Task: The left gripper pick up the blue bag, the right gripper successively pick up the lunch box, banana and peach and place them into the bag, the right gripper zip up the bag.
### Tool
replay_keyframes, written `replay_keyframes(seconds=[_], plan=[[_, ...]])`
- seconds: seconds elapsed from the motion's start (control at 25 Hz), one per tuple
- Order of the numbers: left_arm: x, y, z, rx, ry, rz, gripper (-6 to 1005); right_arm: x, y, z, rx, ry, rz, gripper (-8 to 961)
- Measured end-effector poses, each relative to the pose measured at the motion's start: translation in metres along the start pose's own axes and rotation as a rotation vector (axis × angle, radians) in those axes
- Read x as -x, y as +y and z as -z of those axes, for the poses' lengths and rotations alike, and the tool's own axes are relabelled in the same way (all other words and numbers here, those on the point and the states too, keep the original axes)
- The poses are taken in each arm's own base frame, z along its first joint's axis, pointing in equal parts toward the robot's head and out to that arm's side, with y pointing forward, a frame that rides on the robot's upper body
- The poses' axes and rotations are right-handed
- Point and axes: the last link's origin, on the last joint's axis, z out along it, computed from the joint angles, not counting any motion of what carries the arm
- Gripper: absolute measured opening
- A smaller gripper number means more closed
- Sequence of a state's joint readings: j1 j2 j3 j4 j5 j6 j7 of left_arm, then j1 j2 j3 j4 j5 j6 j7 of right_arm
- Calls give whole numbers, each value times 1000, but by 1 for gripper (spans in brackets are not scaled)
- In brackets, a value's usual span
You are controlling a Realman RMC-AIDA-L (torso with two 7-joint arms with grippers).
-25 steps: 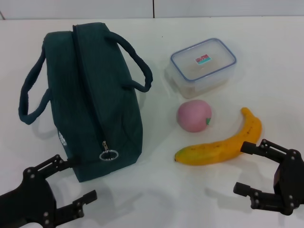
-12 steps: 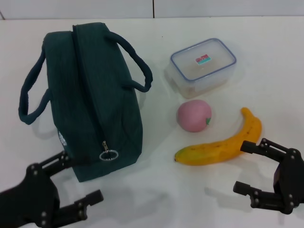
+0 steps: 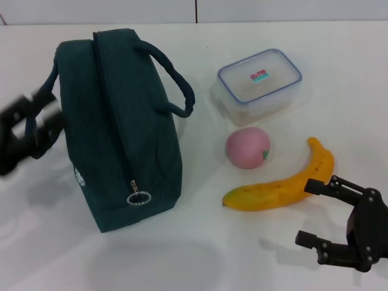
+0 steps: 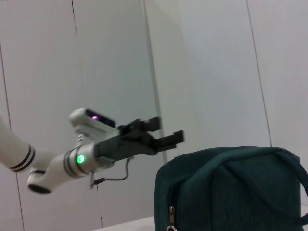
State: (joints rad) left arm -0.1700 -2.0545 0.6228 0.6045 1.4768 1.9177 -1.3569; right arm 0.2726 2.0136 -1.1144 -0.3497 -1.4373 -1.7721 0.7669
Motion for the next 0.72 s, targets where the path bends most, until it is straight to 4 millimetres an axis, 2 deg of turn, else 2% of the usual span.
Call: replay_keyframes(seconds=[0.2,0.48,0.6,0.72], plan=[[-36,-31,-21,-20,-153,142,766,0,-1,-1,1,0,2,835],[-94,-45,-40,-144,-327,211,747,1,-2,-1,0,-2,2,833],[-105,-50,-51,-260,-499,295,739,1,-2,-1,-4,-3,0,832],[-107,-53,-61,-335,-633,362,731,0,-2,-1,-9,1,-4,831]])
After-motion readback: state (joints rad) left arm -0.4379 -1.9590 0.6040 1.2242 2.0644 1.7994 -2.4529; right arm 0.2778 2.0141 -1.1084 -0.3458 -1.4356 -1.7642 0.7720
